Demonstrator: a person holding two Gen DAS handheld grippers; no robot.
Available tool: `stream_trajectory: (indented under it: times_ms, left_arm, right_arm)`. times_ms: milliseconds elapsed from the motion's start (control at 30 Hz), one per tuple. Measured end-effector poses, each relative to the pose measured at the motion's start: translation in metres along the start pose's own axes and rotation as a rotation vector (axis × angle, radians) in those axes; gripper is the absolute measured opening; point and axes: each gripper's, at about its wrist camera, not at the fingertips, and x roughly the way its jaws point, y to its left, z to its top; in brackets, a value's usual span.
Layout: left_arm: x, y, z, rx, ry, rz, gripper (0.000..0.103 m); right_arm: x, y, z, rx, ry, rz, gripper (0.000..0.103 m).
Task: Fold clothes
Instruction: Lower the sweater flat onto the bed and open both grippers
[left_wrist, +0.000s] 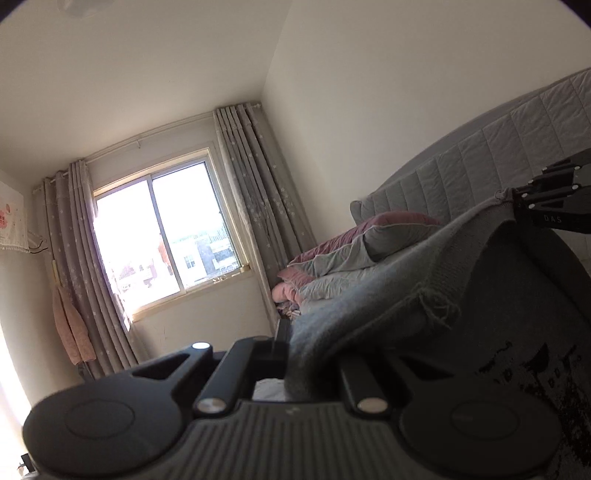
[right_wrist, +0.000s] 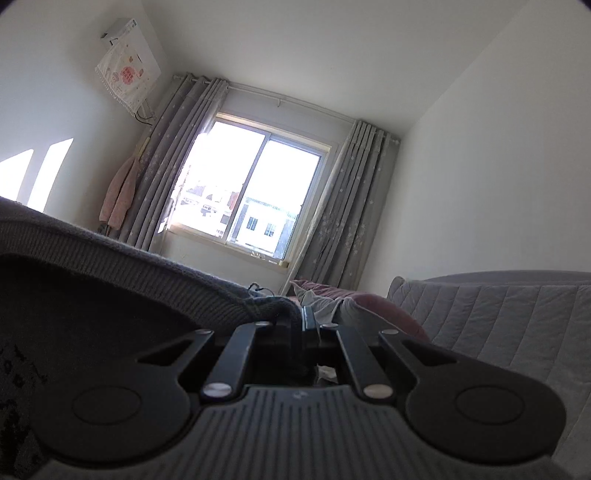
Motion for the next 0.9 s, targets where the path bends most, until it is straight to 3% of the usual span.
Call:
stream_trajectory:
  times_ms: [133, 267, 433, 533, 600, 633, 767, 900]
  left_arm:
    - [0.101, -0.008, -0.089, 0.007, 0.269, -0.035, 0.005]
    - [0.165, -0.018, -0.171, -0.053, 0.488, -0.068, 0.006]
    - [0.195, -0.013, -0.209, -0.205, 0.583, 0.000, 0.016]
    - [0.205, -0.003, -0.208, -0.276, 0.594, -0.009, 0.022]
    - [0.208, -0.001, -0.201, -0.263, 0.582, -0.001, 0.041]
    - [0.207, -0.001, -0.198, -0.255, 0.575, 0.003, 0.046]
    - [0.190, 0.011, -0.191, -0.224, 0.578, 0.034, 0.082]
    - [0.168, 0.035, -0.196, -0.278, 0.595, 0.010, 0.093]
  right_arm:
    - [0.107, 0.046, -0.088, -0.001, 0.249, 0.039, 0.003]
    - [0.164, 0.082, -0.165, -0.006, 0.410, 0.044, 0.003]
    - [0.201, 0.101, -0.226, 0.003, 0.534, 0.005, 0.003]
    - [0.208, 0.083, -0.224, 0.067, 0.563, -0.015, 0.003]
    - [0.213, 0.075, -0.218, 0.102, 0.568, -0.015, 0.004]
    - [0.214, 0.074, -0.217, 0.123, 0.571, -0.010, 0.008]
    - [0.201, 0.068, -0.214, 0.116, 0.592, -0.003, 0.040]
    - [0.169, 0.044, -0.219, 0.139, 0.618, 0.002, 0.040]
